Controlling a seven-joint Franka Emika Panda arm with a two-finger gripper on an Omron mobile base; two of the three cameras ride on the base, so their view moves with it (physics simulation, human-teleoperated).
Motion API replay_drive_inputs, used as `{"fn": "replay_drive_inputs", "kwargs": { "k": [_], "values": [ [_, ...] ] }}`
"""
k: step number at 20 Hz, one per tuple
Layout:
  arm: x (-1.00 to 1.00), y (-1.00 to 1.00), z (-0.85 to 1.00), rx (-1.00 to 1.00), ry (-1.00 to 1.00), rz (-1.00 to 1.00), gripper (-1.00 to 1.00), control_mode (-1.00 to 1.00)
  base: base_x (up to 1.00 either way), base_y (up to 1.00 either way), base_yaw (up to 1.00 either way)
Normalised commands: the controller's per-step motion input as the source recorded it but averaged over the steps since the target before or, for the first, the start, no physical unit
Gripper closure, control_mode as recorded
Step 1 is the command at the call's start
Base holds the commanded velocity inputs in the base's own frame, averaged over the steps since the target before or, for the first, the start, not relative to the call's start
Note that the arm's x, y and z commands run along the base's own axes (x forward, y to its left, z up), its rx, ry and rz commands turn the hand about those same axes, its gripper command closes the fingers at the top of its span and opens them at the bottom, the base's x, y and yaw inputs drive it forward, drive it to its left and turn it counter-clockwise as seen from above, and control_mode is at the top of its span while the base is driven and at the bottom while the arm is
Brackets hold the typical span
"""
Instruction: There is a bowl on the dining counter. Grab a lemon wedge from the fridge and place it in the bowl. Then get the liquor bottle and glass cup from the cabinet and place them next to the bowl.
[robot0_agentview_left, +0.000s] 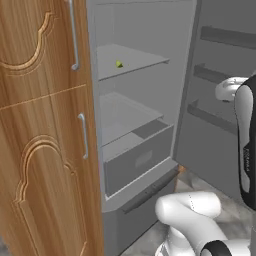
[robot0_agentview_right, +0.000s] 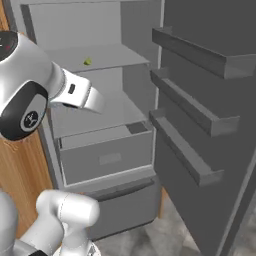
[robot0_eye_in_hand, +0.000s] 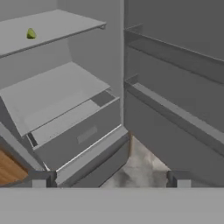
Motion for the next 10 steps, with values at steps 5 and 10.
{"fn": "replay_drive_inputs", "kwargs": {
  "k": [5,10],
  "values": [
    [0.0,0.0,0.0,0.0,0.0,0.0,-1.0,1.0,0.88,-0.27,0.41],
    [0.0,0.0,0.0,0.0,0.0,0.0,-1.0,1.0,0.92,0.0,0.49]
  ]
}}
